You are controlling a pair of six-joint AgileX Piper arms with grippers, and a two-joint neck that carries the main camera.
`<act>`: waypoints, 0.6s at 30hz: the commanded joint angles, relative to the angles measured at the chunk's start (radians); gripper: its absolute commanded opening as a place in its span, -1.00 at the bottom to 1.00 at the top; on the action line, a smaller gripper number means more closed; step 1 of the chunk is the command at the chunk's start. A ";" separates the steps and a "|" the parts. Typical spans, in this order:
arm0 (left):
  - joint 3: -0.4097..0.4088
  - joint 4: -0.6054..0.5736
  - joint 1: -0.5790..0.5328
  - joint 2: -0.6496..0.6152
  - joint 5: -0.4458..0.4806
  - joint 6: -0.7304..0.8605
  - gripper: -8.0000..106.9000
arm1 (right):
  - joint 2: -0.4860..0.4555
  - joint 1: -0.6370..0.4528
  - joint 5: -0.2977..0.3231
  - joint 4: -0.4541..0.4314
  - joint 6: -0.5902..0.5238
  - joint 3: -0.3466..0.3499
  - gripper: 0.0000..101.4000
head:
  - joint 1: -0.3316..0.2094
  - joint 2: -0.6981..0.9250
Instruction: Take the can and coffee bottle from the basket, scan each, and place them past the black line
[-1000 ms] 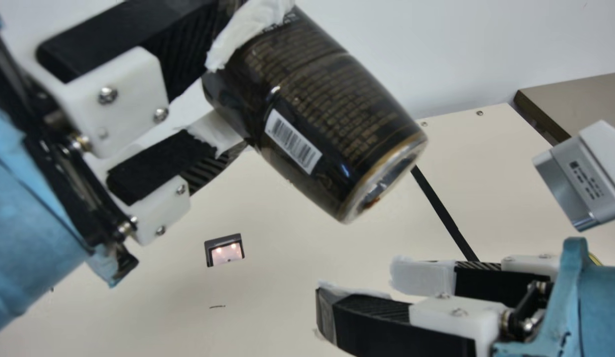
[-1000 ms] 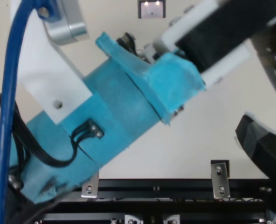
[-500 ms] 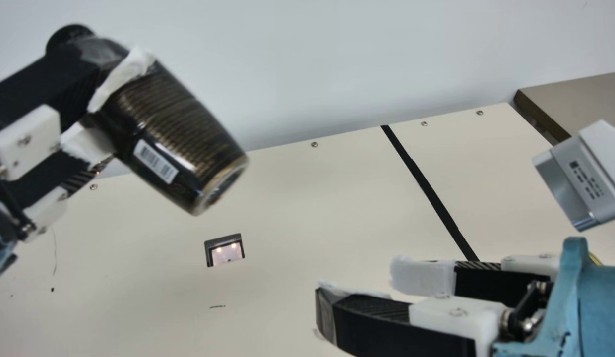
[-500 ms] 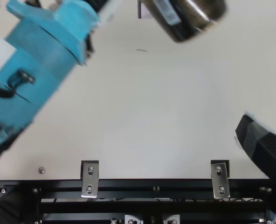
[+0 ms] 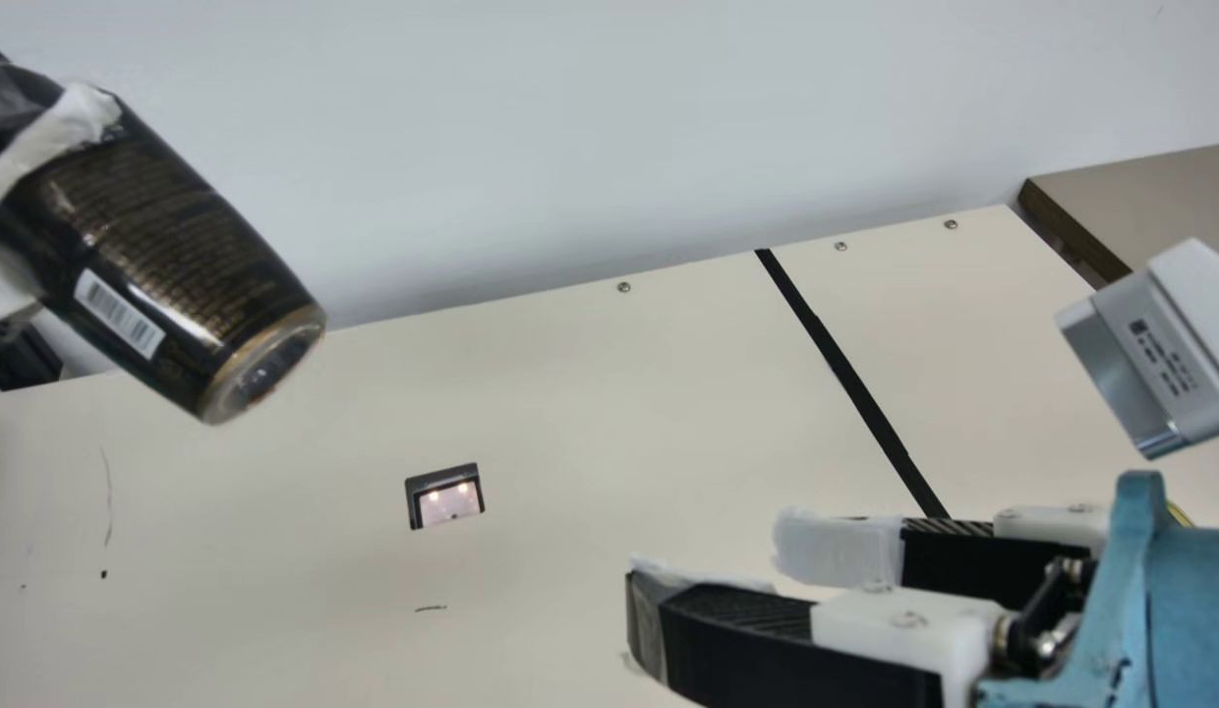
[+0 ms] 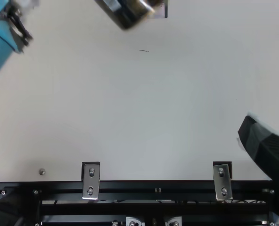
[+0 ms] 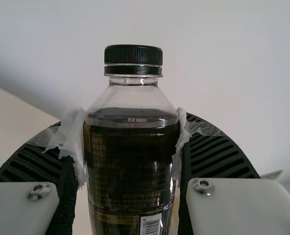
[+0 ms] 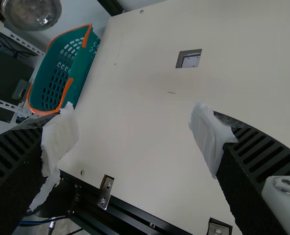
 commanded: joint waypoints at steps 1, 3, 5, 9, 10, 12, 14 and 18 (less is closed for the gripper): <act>0.019 -0.093 -0.007 -0.009 0.014 -0.039 -0.68 | 0.000 0.000 0.000 0.000 0.000 0.000 1.00 | -0.025 -0.014; 0.045 -0.160 -0.015 -0.019 0.013 -0.047 -0.68 | 0.000 0.000 0.000 0.000 0.000 0.000 1.00 | -0.025 -0.014; 0.075 -0.228 -0.023 -0.032 0.002 -0.050 -0.68 | 0.000 0.000 0.000 0.000 0.000 0.000 1.00 | -0.025 -0.014; 0.097 -0.233 -0.028 -0.045 -0.016 -0.046 -0.68 | 0.000 0.000 0.000 0.000 0.000 0.000 1.00 | -0.025 -0.014; 0.113 -0.262 -0.028 -0.049 -0.026 -0.039 -0.68 | 0.000 0.000 0.000 0.000 0.000 0.000 1.00 | -0.025 -0.014; 0.125 -0.304 -0.028 -0.049 -0.033 -0.039 -0.68 | 0.000 0.000 0.000 0.000 0.000 0.000 1.00 | -0.025 -0.014; 0.125 -0.323 -0.028 -0.049 -0.033 -0.039 -0.68 | 0.000 0.000 0.000 0.000 0.000 0.000 1.00 | -0.025 -0.014; 0.125 -0.323 -0.028 -0.049 -0.033 -0.039 -0.68 | 0.001 0.000 -0.001 0.000 0.000 0.000 1.00 | -0.025 -0.014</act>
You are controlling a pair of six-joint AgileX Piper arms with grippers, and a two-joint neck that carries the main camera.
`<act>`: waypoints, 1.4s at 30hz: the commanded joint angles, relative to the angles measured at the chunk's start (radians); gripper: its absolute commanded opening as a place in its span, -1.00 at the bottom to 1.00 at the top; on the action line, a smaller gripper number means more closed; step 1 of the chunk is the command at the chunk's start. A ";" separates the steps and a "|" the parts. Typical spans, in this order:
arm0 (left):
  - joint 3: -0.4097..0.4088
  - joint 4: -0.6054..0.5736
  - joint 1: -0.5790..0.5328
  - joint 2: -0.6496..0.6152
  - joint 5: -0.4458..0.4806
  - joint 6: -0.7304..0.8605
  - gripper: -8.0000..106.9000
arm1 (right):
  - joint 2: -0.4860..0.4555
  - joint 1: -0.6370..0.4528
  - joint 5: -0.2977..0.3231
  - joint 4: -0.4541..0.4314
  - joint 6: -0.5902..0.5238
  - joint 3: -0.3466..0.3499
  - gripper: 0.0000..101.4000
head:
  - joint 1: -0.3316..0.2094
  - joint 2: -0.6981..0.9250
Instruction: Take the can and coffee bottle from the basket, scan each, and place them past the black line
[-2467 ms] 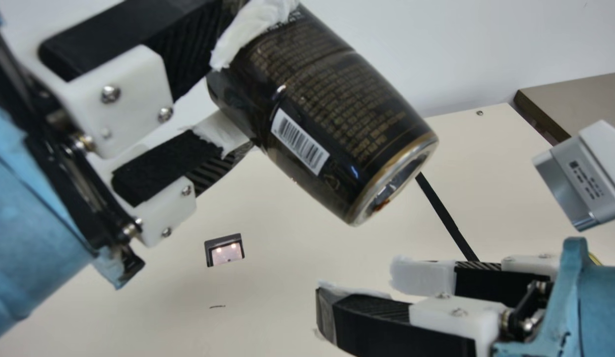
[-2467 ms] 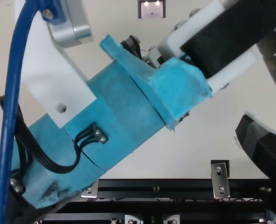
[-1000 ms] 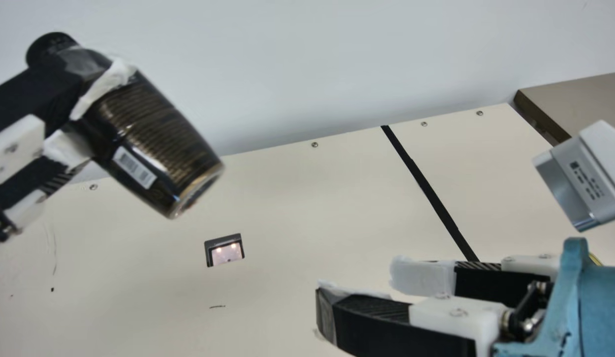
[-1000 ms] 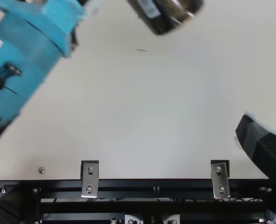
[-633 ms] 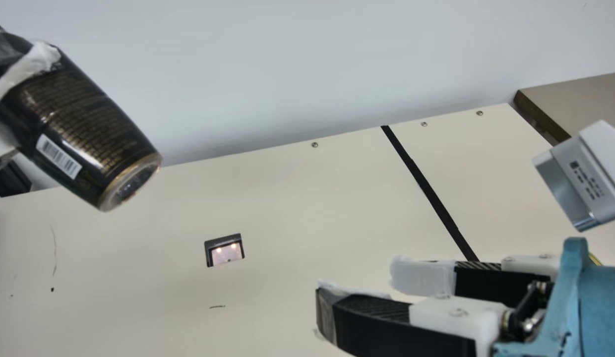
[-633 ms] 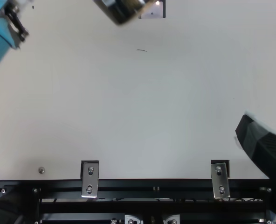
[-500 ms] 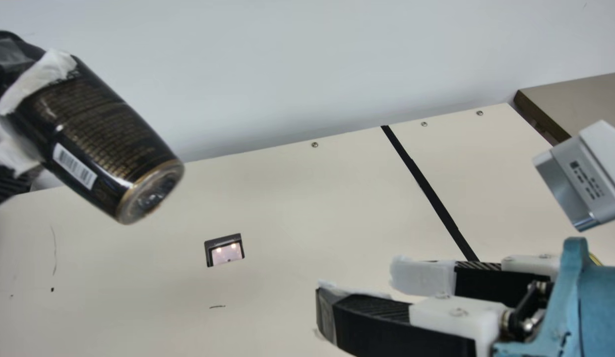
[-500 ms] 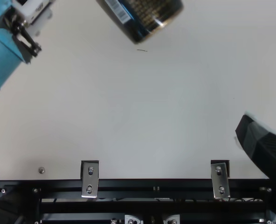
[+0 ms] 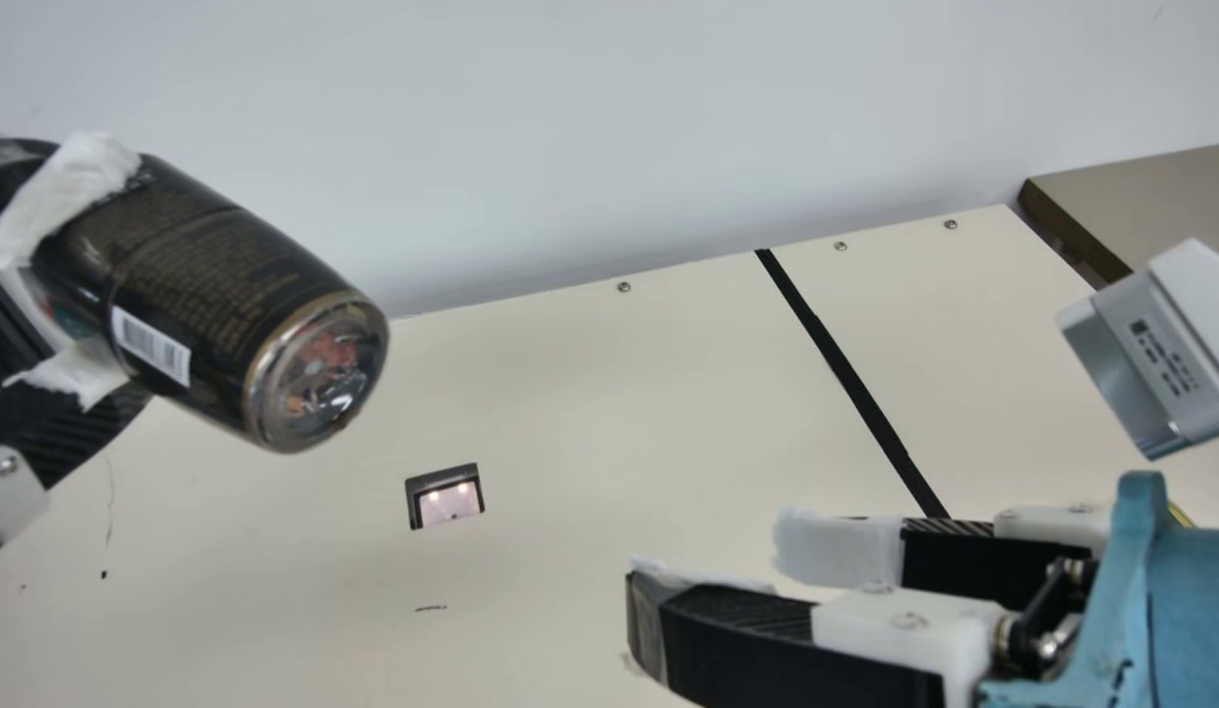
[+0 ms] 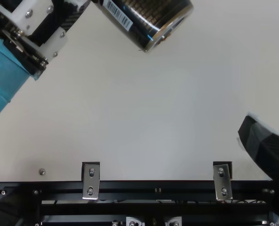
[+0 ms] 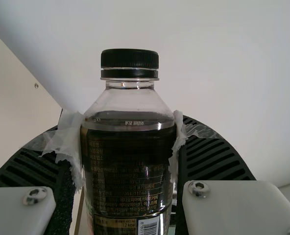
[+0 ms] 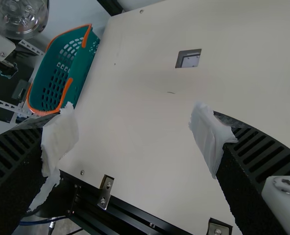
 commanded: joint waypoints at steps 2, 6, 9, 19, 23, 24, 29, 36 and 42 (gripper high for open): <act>0.000 0.000 0.000 0.000 0.000 0.000 -0.68 | 0.001 0.002 -0.002 0.013 0.006 0.003 1.00 | -0.025 -0.014; 0.000 0.000 0.000 0.000 0.000 0.000 -0.68 | 0.003 0.026 -0.019 0.094 0.044 0.021 1.00 | -0.025 -0.014; 0.000 0.000 0.000 0.000 0.000 0.000 -0.68 | 0.009 0.052 -0.045 0.178 0.084 0.042 1.00 | -0.025 -0.014; 0.000 0.000 0.000 0.000 0.000 0.000 -0.68 | 0.020 0.135 -0.234 0.495 0.252 0.150 1.00 | -0.025 -0.014; 0.000 0.000 0.000 0.000 0.000 0.000 -0.68 | 0.021 0.145 -0.248 0.485 0.261 0.156 1.00 | -0.025 -0.014; 0.000 0.000 0.000 0.000 0.000 0.000 -0.68 | 0.021 0.144 -0.257 0.496 0.261 0.156 1.00 | -0.025 -0.014; 0.000 0.000 0.000 0.000 0.000 0.000 -0.68 | 0.026 0.139 -0.261 0.510 0.254 0.158 1.00 | -0.025 -0.014; 0.000 0.000 0.000 0.000 0.000 0.000 -0.68 | 0.066 0.163 -0.293 0.536 0.253 0.159 1.00 | -0.025 -0.014; 0.000 0.000 0.000 0.000 0.000 0.000 -0.68 | 0.135 0.256 -0.396 0.554 0.255 0.146 1.00 | -0.025 -0.014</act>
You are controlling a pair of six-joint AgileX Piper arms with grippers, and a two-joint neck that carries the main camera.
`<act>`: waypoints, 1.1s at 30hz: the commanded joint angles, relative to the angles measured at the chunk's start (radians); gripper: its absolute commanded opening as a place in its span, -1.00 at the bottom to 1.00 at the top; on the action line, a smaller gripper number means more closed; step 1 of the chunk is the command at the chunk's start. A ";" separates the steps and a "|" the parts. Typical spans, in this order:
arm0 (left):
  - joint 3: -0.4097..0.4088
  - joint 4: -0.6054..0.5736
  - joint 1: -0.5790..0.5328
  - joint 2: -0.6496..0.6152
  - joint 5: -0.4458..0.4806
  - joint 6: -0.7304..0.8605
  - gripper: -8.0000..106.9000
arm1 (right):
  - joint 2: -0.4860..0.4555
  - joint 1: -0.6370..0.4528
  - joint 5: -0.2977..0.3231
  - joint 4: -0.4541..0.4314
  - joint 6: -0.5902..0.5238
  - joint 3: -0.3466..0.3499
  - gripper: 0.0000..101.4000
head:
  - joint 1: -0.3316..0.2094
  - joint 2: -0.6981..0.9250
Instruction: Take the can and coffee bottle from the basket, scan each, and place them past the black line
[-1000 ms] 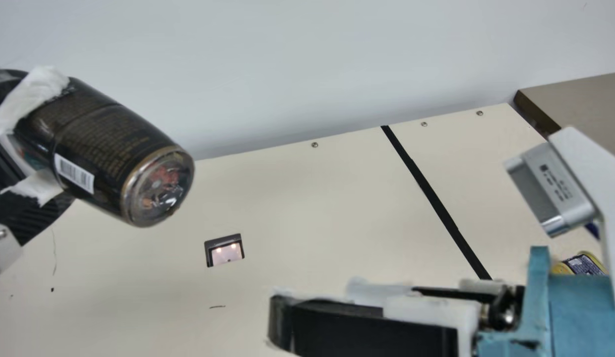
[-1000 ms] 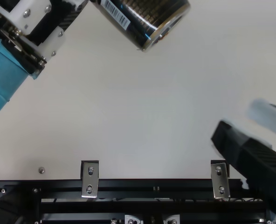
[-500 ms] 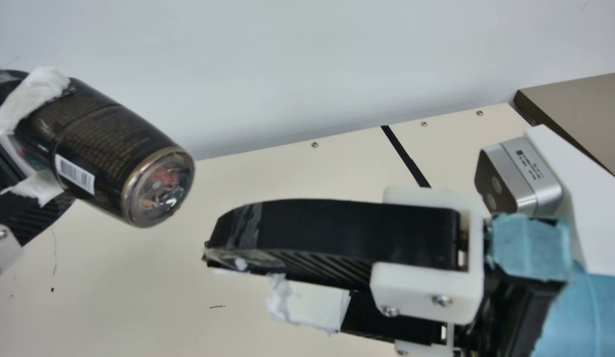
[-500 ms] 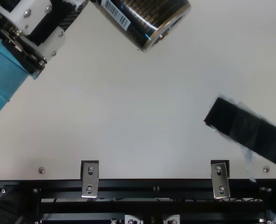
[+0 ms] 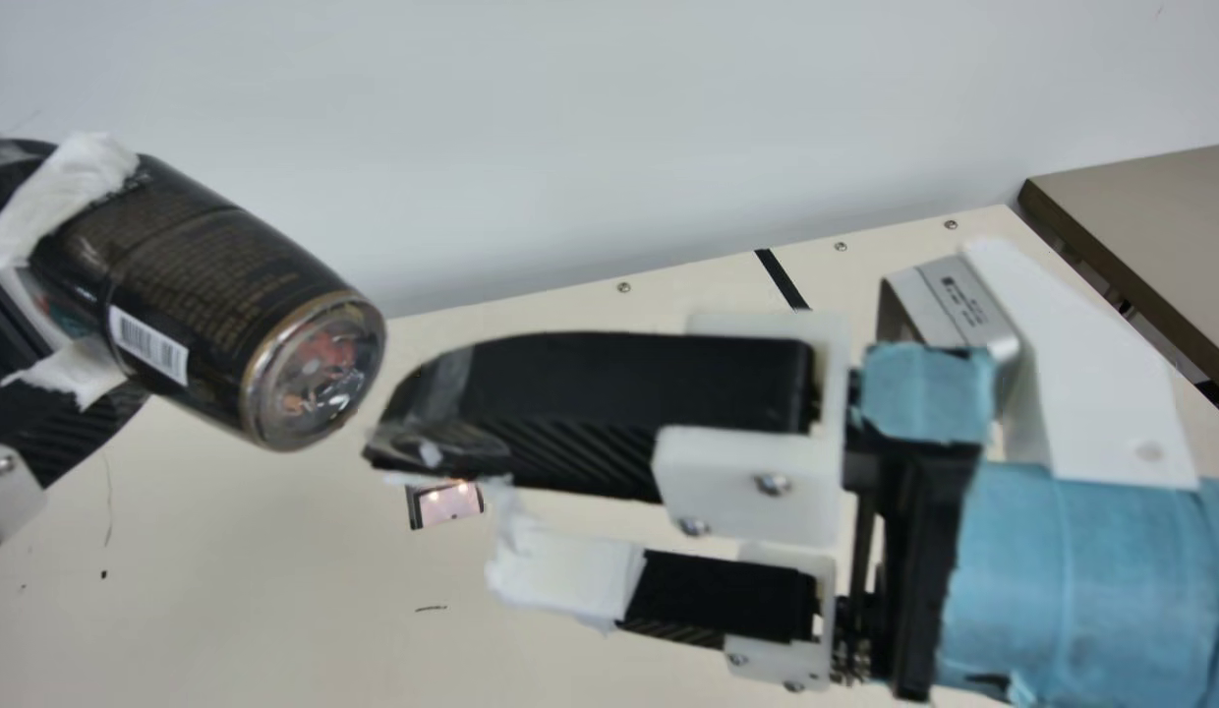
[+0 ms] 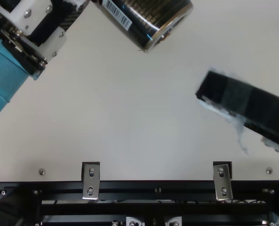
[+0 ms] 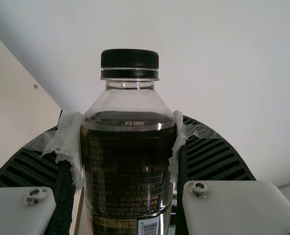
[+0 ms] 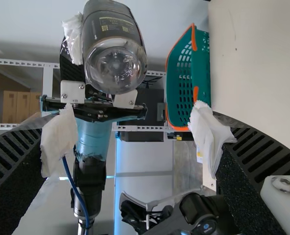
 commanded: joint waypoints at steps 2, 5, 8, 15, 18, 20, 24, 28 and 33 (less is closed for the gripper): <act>0.000 0.000 0.000 0.000 0.000 0.000 -0.68 | 0.040 0.066 -0.075 0.007 0.002 -0.009 1.00 | -0.025 -0.014; 0.000 0.000 0.000 0.000 0.000 0.000 -0.68 | 0.079 0.130 -0.147 0.019 0.002 -0.020 1.00 | -0.025 -0.014; 0.000 0.000 0.000 0.000 0.000 0.000 -0.68 | 0.114 0.187 -0.214 0.031 0.001 -0.029 1.00 | -0.025 -0.014; 0.000 0.000 0.000 0.000 0.000 0.000 -0.68 | 0.167 0.280 -0.340 0.069 -0.011 -0.047 1.00 | -0.025 -0.014; 0.000 0.000 0.000 0.000 0.000 0.000 -0.68 | 0.171 0.286 -0.342 0.081 -0.017 -0.048 1.00 | -0.025 -0.014; 0.000 0.000 0.000 0.000 0.000 0.000 -0.68 | 0.171 0.293 -0.361 0.096 -0.024 -0.049 1.00 | -0.025 -0.014; 0.000 0.000 0.000 0.000 0.000 0.000 -0.68 | 0.171 0.293 -0.367 0.096 -0.024 -0.049 1.00 | -0.025 -0.014; 0.000 0.000 0.000 0.000 0.000 0.000 -0.68 | 0.176 0.290 -0.356 0.118 -0.038 -0.048 1.00 | -0.025 -0.014; 0.000 0.000 0.000 0.000 0.000 0.000 -0.68 | 0.185 0.288 -0.344 0.169 -0.058 -0.053 1.00 | -0.025 -0.014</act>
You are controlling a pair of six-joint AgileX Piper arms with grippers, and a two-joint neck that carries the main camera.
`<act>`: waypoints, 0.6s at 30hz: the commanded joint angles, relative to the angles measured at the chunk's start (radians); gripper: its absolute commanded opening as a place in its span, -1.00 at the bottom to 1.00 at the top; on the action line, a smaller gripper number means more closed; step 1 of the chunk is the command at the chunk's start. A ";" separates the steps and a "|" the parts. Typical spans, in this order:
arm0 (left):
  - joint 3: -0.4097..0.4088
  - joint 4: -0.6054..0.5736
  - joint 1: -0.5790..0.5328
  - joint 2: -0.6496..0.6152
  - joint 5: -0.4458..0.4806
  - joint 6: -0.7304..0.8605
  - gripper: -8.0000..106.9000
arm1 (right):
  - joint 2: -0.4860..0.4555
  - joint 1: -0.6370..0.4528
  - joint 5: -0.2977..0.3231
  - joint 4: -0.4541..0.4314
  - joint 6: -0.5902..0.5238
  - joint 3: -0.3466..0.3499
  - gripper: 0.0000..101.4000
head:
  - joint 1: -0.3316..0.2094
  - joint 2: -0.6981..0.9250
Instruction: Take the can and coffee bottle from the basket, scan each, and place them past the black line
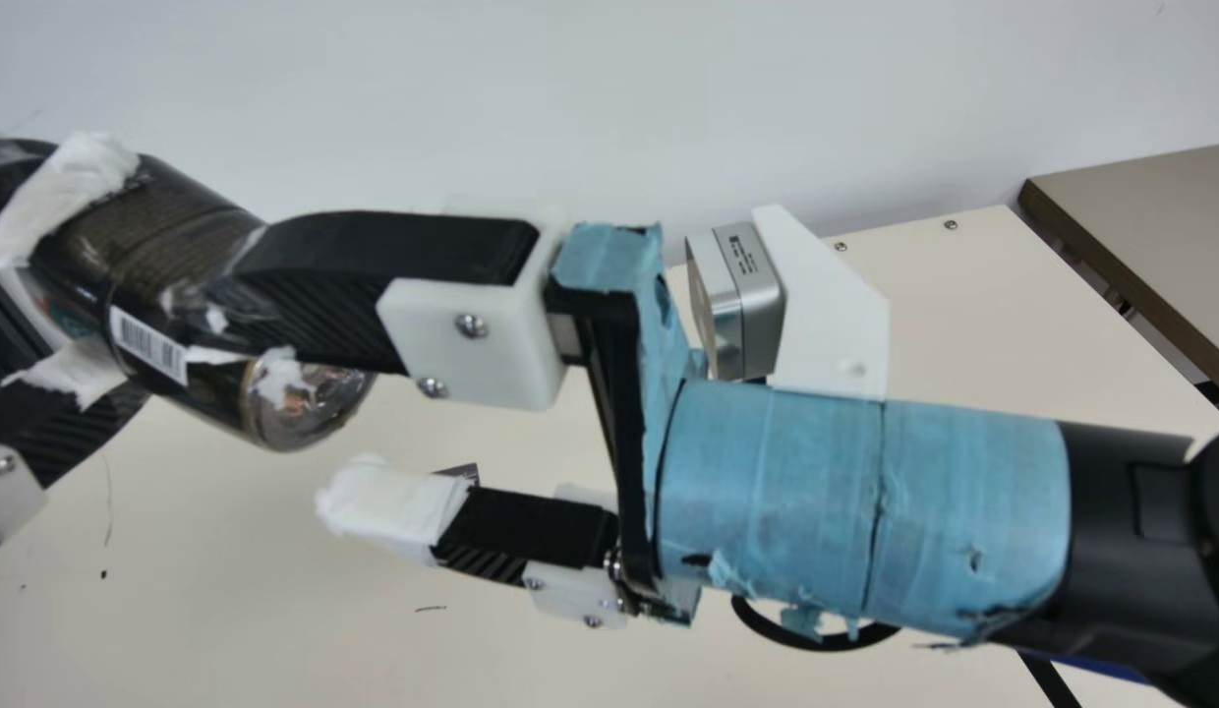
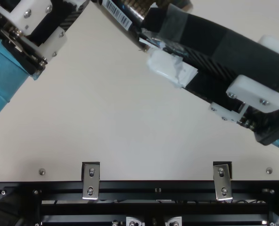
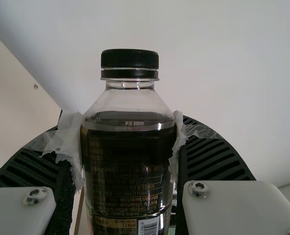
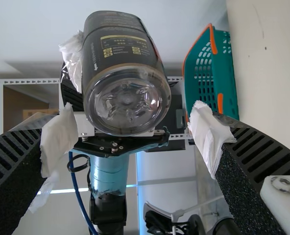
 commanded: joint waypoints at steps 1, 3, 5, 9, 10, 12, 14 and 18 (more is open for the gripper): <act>0.000 0.000 0.000 0.000 0.000 0.000 -0.68 | 0.005 -0.002 0.008 0.027 -0.010 -0.005 1.00 | -0.025 -0.014; 0.000 0.000 0.000 0.000 0.000 0.000 -0.68 | 0.010 -0.004 0.013 0.051 -0.022 -0.009 1.00 | -0.025 -0.014; 0.000 0.000 0.000 0.000 0.000 0.000 -0.68 | 0.015 -0.007 0.018 0.073 -0.033 -0.013 1.00 | -0.025 -0.014; 0.000 0.000 0.000 0.000 0.000 0.000 -0.68 | 0.027 -0.015 0.029 0.112 -0.059 -0.018 1.00 | -0.025 -0.014; 0.000 0.000 0.000 0.000 0.000 0.000 -0.68 | 0.030 -0.017 0.031 0.119 -0.063 -0.019 1.00 | -0.025 -0.014; 0.000 0.000 0.000 0.000 0.000 0.000 -0.68 | 0.037 -0.021 0.034 0.134 -0.077 -0.021 1.00 | -0.025 -0.014; 0.000 0.000 0.000 0.000 0.000 0.000 -0.68 | 0.045 -0.022 0.035 0.148 -0.088 -0.024 1.00 | -0.025 -0.014; 0.000 0.000 0.000 0.000 0.000 0.000 -0.68 | 0.063 -0.019 0.032 0.172 -0.109 -0.033 1.00 | -0.025 -0.014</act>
